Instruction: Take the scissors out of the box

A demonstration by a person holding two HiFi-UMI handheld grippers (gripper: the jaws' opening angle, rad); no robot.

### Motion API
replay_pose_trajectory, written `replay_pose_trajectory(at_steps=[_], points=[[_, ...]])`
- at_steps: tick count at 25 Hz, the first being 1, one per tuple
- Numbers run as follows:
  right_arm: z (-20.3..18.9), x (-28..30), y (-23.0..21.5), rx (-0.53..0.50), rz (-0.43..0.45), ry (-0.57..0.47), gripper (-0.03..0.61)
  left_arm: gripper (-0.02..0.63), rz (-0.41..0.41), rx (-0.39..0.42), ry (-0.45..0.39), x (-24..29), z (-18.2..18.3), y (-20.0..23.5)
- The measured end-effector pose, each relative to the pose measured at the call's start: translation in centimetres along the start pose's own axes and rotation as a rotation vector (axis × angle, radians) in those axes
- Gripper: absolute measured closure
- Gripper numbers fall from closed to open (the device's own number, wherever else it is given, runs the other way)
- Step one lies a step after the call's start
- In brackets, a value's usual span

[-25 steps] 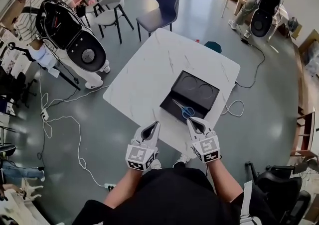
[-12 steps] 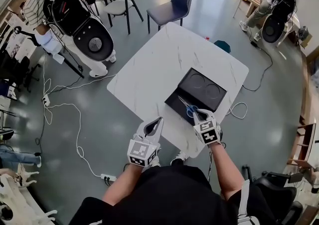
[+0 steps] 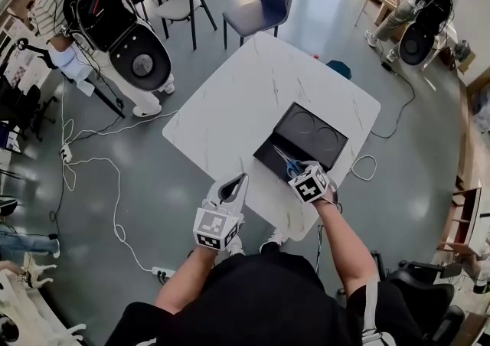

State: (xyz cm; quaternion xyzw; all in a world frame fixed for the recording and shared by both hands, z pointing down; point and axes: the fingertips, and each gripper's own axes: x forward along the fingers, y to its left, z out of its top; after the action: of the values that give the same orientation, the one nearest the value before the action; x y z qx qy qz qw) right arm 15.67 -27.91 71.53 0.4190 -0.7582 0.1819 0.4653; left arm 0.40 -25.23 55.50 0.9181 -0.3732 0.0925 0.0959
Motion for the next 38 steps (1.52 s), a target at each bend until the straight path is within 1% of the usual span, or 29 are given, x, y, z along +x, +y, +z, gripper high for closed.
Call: replay_pose_trajectory(at_steps=[5, 7, 9, 17, 20, 24, 28, 32, 38], points=[[-0.7, 1.9, 0.2, -0.036, 0.032, 0.097, 0.480, 0.604, -0.009, 0.001, -0.005, 0.4, 0.3, 0.6], [-1.3, 2.5, 0.2, -0.052, 0.037, 0.140, 0.456, 0.604, -0.012, 0.000, -0.003, 0.4, 0.3, 0.6], [-1.5, 2.8, 0.1, -0.066, 0.042, 0.165, 0.452, 0.604, -0.009, -0.002, 0.002, 0.3, 0.1, 0.9], [-2.4, 4.5, 0.1, -0.076, 0.081, 0.262, 0.451, 0.604, 0.011, -0.006, 0.011, -0.4, -0.4, 2.2], [-2.3, 4.8, 0.1, -0.057, 0.107, 0.292, 0.459, 0.604, 0.005, -0.006, 0.010, -0.4, -0.3, 2.4], [-2.6, 5.0, 0.1, -0.017, 0.137, 0.300, 0.462, 0.604, -0.005, -0.009, 0.011, -0.5, -0.6, 2.0], [-3.0, 4.7, -0.1, 0.016, 0.136, 0.304, 0.482, 0.604, -0.015, -0.006, 0.017, -0.5, -0.7, 1.7], [-2.3, 4.9, -0.4, -0.020, 0.134, 0.277, 0.485, 0.604, -0.026, 0.000, 0.017, -0.4, -0.5, 1.5], [-2.3, 4.0, -0.3, -0.004, 0.116, 0.260, 0.486, 0.604, -0.030, 0.004, 0.010, -0.8, -0.2, 1.1]])
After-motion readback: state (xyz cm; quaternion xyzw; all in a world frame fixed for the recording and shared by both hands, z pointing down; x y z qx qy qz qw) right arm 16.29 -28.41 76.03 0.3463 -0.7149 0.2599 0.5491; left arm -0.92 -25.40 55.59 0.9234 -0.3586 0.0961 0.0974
